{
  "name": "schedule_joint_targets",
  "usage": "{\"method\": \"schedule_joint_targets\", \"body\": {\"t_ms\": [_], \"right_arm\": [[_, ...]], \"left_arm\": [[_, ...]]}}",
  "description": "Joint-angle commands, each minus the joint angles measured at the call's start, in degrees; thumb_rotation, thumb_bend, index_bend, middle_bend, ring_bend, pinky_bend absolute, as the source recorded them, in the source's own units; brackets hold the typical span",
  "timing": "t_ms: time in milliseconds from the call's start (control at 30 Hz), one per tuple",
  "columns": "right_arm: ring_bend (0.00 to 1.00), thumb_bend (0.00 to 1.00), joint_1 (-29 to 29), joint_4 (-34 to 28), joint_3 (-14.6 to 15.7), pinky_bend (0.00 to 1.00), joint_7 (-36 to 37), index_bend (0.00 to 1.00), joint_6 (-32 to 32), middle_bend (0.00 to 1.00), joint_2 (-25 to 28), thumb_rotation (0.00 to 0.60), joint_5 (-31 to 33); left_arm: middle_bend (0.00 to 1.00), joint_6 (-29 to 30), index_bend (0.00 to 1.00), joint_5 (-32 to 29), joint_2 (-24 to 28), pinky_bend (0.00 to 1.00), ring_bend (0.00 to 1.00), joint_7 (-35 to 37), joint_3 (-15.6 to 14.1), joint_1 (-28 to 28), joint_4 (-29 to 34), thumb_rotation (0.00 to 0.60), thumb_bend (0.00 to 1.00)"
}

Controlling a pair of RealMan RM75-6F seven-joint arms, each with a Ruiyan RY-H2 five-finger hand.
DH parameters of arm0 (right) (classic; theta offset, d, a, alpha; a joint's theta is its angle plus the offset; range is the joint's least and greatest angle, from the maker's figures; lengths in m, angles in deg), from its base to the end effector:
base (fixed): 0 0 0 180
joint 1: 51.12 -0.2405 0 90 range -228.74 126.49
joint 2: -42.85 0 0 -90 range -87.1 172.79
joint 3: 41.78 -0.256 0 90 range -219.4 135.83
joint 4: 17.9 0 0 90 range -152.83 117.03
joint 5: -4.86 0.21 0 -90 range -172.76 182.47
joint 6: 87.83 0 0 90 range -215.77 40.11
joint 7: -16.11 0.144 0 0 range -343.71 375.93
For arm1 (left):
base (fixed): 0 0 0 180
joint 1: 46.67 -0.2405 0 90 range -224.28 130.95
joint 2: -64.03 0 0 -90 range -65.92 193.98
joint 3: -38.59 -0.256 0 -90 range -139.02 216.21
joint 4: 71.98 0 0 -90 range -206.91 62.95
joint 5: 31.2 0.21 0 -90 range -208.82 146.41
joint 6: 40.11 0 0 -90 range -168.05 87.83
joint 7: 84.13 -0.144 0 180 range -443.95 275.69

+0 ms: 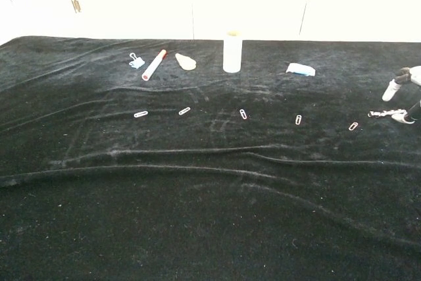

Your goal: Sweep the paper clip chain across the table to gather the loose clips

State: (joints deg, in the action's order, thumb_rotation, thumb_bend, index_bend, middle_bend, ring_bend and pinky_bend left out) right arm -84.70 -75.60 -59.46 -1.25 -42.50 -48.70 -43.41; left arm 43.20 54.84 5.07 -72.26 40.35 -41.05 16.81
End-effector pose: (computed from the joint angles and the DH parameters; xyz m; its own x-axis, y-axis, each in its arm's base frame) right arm -0.3170 -0.3805 0.0349 0.3768 -0.2969 0.8774 -0.8745 0.1983 0.4426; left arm -0.3301 0.1828 0.1898 0.3450 0.0359 0.9379 0.9386 -0.0061 -0.3450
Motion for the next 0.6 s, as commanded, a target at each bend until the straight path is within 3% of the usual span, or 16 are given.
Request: {"method": "schedule_joint_targets", "body": {"t_ms": [33,333,600], "right_arm": [[0.00,0.37,0.74,-4.45,1.57,0.00,-1.48,0.37,1.88,0.00,3.43,0.600,-1.94],[0.00,0.37,1.14,-6.24,4.17,0.00,-4.51,0.45,3.50,0.01,5.77,0.600,-2.65],[0.00,0.37,-0.46,-2.20,4.68,0.00,-4.23,0.45,1.64,0.01,4.26,0.600,-2.71]], "left_arm": [[0.11,-0.13,0.00,-0.01,0.01,0.07,0.12,-0.08,0.02,0.08,0.06,0.600,0.38],[0.11,-0.38,0.00,-0.51,-0.23,0.07,0.12,-0.88,0.21,0.15,0.22,0.600,0.38],[0.11,-1.15,0.00,-0.76,-0.33,0.07,0.12,-1.58,0.30,0.58,0.41,0.600,0.38]]}}
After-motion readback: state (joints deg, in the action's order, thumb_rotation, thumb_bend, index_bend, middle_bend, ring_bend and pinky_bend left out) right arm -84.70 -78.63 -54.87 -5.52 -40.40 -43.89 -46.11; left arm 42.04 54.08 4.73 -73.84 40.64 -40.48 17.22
